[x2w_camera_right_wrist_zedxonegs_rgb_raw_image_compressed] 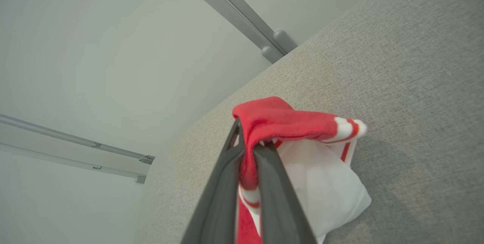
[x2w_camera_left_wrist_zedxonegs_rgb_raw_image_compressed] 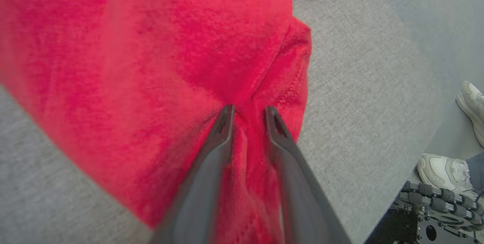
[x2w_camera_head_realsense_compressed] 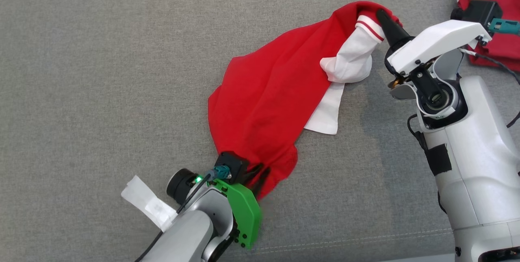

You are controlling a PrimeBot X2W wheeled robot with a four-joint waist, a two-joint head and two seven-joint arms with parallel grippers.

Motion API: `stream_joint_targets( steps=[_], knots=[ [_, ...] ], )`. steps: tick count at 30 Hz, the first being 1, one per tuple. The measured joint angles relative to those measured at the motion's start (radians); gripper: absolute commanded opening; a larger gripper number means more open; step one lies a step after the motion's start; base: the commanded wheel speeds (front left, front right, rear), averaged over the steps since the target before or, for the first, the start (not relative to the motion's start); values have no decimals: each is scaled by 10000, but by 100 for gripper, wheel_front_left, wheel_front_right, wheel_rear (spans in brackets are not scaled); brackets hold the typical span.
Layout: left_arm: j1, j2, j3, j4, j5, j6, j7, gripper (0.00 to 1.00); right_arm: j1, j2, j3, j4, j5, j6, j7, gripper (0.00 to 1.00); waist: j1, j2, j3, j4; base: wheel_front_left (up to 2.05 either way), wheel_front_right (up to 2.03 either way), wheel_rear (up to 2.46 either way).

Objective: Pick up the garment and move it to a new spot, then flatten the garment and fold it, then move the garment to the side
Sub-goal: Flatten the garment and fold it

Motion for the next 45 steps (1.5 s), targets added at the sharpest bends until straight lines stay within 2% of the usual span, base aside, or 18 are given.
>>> stream_joint_targets(
  steps=[6,11,14,19,21,22,28,31,34,38,39,42,45],
  knots=[
    [-127,29,94,284,-17,-8,-65,0,107,-2,-88,-8,79,-73,-211,0,0,0,-75,25,0,0,0],
    [-74,-4,353,259,-625,-190,-151,0,193,-2,-157,4,127,-82,-320,0,0,0,-210,103,0,0,0],
    [-20,52,802,-174,-1256,-280,-151,0,283,2,-270,-27,209,-82,-399,0,0,0,-302,157,0,0,0],
    [-30,391,1536,-1758,-2631,-548,163,0,630,2,-443,-146,430,-82,-479,0,0,0,-502,265,0,0,0],
    [-52,667,1670,-2382,-3275,-640,696,0,760,2,-439,-249,531,-79,-433,0,0,0,-589,313,0,0,0],
    [-54,949,1820,-2957,-4219,-677,1377,0,818,0,-357,-349,673,-63,-293,0,0,0,-668,362,0,0,0],
    [-110,2259,1950,-4635,-6109,-686,3459,0,806,17,259,-959,1335,217,178,0,0,0,-912,328,0,0,0],
    [-133,2665,1975,-5896,-7212,-685,4220,0,790,15,245,-1530,1676,305,364,0,0,0,-1020,226,0,0,0],
    [-141,3045,2249,-6859,-8100,-685,4736,0,802,15,42,-2184,2025,391,539,0,0,0,-1138,131,0,0,0],
    [0,3705,3085,-7682,-8974,-685,5106,0,1028,17,-362,-3292,2640,376,859,0,0,0,-1238,0,0,0,0],
    [0,3705,3085,-7682,-8974,-685,5106,0,1028,17,-362,-3292,2640,376,859,0,0,0,-1238,0,0,0,0],
    [360,4011,3733,-8011,-9795,-612,5313,0,1267,6,-558,-3772,3039,163,1166,0,0,0,-1221,-108,0,0,0],
    [563,4351,4268,-7818,-10335,-167,5559,0,1453,-15,-523,-3793,2955,-107,1475,0,0,0,-1102,-171,0,0,0]
  ],
)
